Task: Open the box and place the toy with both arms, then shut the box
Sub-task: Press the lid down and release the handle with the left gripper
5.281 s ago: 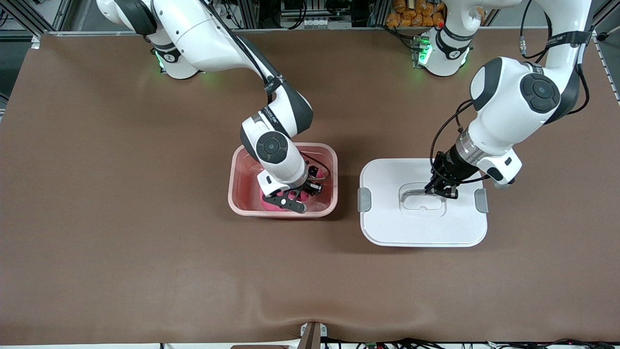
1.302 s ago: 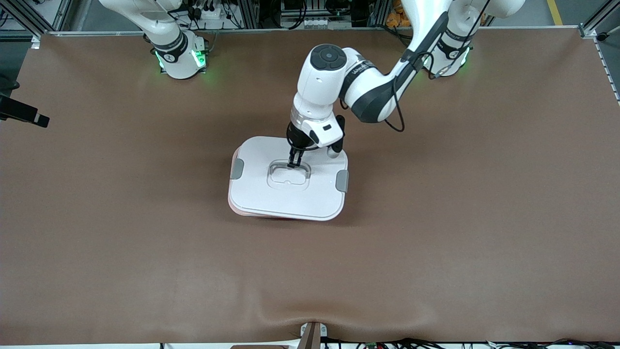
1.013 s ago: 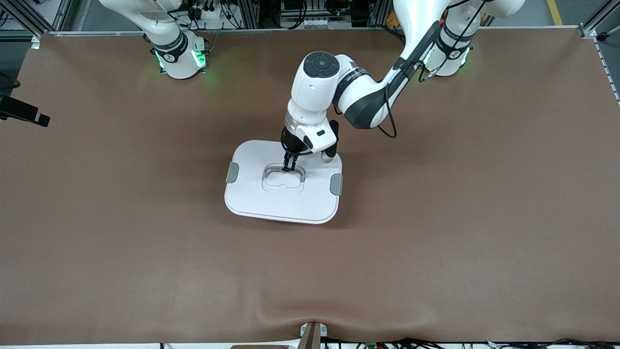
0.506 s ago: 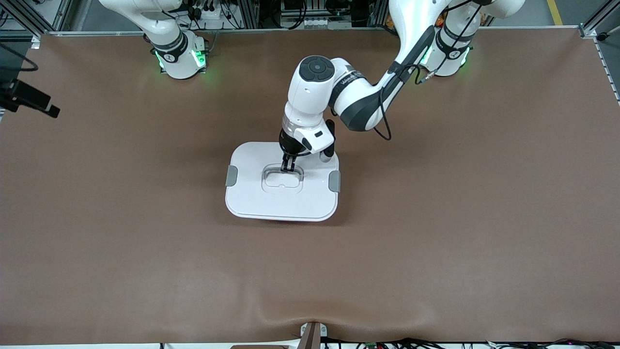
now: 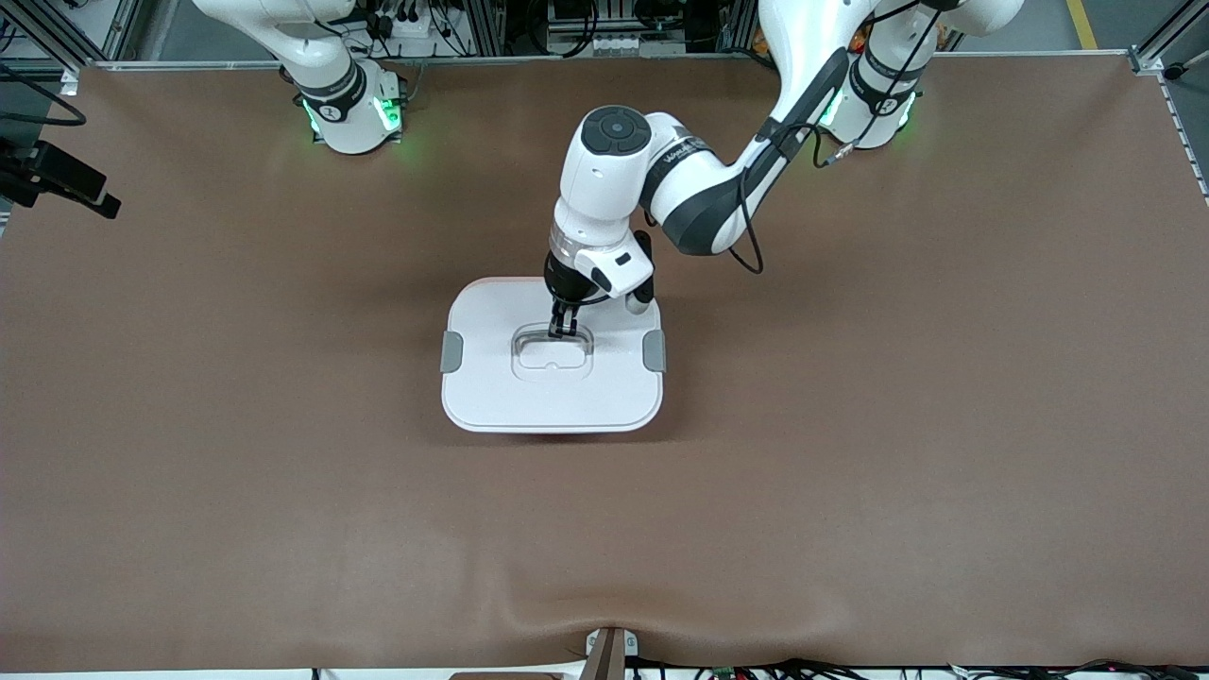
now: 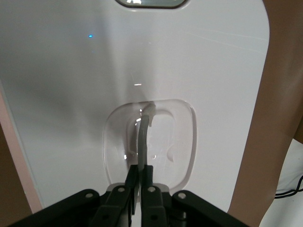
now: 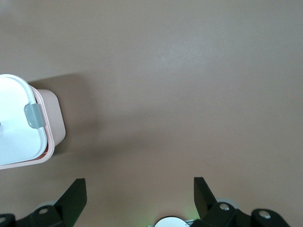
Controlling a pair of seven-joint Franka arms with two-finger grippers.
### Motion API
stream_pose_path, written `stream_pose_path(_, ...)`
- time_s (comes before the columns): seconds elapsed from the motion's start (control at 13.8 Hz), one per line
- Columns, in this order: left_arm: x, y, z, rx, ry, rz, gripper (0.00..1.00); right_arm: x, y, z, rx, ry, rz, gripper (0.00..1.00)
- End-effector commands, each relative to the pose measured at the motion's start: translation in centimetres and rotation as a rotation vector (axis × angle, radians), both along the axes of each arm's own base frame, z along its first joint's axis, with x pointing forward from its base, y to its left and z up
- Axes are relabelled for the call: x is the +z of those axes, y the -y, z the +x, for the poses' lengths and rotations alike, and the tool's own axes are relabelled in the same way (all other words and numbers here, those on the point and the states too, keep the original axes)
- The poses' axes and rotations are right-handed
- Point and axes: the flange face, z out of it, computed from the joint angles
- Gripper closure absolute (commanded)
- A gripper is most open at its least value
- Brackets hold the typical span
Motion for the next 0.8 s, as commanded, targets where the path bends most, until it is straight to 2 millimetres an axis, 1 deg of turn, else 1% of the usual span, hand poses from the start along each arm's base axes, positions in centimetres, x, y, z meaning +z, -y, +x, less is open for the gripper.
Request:
stream_pose_path(0.0, 0.3, 0.8, -0.4, 0.02, 0.03, 0.021, 1.0, 0.1, 0.4, -0.8, 0.011, 0.001, -0.015, 0.0)
stream_pose_path(0.22, 0.2, 0.9, -0.6, 0.007, 0.034, 0.025, 1.0, 0.0, 0.9, -1.0, 0.051, -0.011, -0.011, 0.0)
stream_pose_path(0.58, -0.3, 1.1, -1.2, -0.034, 0.033, 0.038, 1.0, 0.1, 1.0, -1.0, 0.049, -0.016, -0.007, 0.0)
stream_pose_path(0.72, -0.8, 0.9, -1.6, -0.042, 0.024, 0.05, 1.0, 0.1, 0.9, -0.9, 0.052, -0.015, -0.008, 0.0)
